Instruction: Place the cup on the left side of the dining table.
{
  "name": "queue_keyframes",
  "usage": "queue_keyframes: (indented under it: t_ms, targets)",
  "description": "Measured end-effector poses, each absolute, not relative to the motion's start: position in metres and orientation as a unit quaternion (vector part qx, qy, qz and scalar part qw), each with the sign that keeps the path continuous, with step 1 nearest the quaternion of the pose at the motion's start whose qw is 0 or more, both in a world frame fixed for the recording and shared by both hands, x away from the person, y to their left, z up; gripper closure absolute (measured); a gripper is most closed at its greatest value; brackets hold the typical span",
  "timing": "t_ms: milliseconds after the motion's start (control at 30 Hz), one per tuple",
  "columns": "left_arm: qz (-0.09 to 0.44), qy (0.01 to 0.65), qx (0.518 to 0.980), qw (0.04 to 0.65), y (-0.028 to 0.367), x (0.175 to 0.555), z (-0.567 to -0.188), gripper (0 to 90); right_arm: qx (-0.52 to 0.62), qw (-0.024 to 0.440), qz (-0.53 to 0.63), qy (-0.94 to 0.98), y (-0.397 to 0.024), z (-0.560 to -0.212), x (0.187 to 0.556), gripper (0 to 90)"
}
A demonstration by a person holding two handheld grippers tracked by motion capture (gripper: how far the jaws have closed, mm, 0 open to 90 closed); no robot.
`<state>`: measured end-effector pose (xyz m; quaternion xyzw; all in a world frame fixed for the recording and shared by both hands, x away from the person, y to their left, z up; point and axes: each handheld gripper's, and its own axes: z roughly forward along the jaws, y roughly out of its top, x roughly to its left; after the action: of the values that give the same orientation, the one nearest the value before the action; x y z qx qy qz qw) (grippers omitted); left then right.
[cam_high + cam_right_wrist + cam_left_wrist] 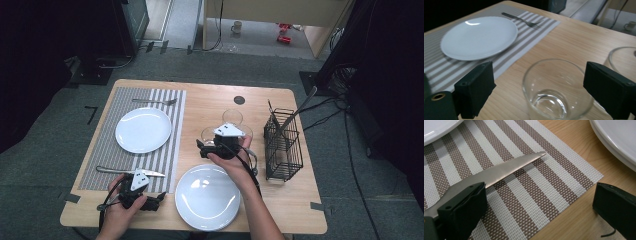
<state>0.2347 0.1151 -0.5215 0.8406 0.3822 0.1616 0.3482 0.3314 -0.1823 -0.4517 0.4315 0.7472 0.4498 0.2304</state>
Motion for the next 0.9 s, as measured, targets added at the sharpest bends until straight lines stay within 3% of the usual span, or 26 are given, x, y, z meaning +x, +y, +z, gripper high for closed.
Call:
queue_keyframes:
  t_ms: [200, 400, 633, 900]
  targets:
    - [0.162, 0.382, 0.841, 0.348, 0.115, 0.235, -0.521, 0.0, 0.449, 0.263, 0.400, 0.754, -0.180, -0.463, 0.337, 8.7]
    - [0.162, 0.382, 0.840, 0.348, 0.115, 0.235, -0.521, 0.0, 0.464, 0.254, 0.387, 0.755, -0.175, -0.472, 0.342, 9.8]
    - [0.170, 0.402, 0.832, 0.343, 0.111, 0.234, -0.521, 0.0, 0.484, 0.247, 0.384, 0.746, -0.173, -0.478, 0.346, 17.2]
    - [0.177, 0.419, 0.823, 0.340, 0.107, 0.233, -0.521, 0.0, 0.496, 0.228, 0.394, 0.739, -0.175, -0.476, 0.344, 17.8]
